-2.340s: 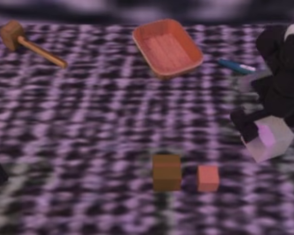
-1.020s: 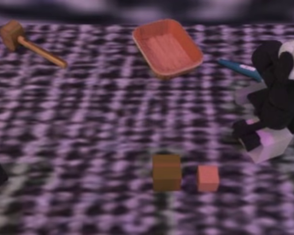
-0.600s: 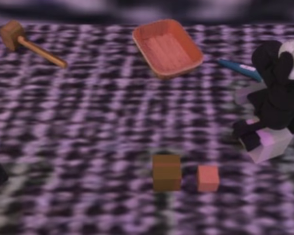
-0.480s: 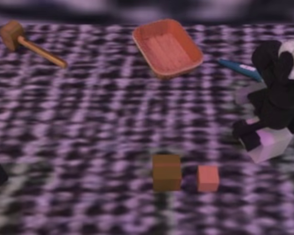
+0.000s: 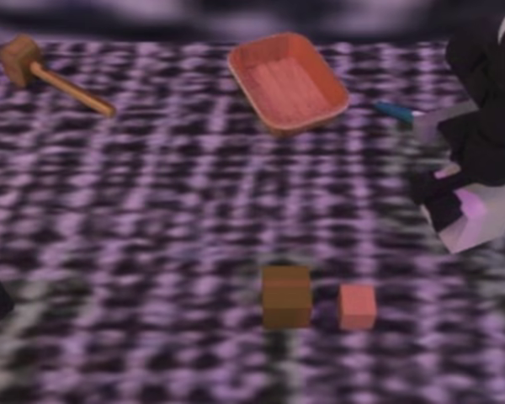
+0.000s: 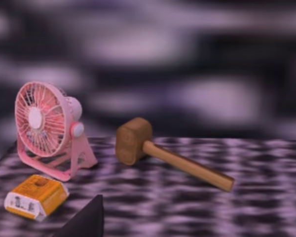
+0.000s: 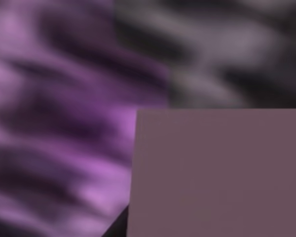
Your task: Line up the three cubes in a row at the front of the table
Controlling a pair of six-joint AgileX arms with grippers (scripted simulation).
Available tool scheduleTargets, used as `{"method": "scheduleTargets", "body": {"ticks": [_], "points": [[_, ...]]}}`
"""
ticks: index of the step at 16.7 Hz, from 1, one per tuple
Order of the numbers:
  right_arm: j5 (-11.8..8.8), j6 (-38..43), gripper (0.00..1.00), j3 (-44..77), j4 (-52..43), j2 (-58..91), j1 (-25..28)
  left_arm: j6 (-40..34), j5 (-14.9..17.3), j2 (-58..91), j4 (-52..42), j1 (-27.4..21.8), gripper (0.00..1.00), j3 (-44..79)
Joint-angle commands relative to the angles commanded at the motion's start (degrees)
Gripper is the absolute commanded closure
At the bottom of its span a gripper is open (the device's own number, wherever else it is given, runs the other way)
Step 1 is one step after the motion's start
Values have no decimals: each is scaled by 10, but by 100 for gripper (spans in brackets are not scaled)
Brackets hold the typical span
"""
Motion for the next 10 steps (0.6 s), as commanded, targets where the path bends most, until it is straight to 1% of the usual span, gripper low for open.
{"method": "scheduleTargets", "body": {"ticks": [4,6,8,10], "points": [[0,1,100,1,-3,-1,-3,0,0,0,0,0,0,0],[0,8,100,9,-7,4,4,0,0,0,0,0,0,0],[0,39,100,40,-23,25,29,0,0,0,0,0,0,0],[1,94,100,95,-48,57,68,0,0,0,0,0,0,0]]}}
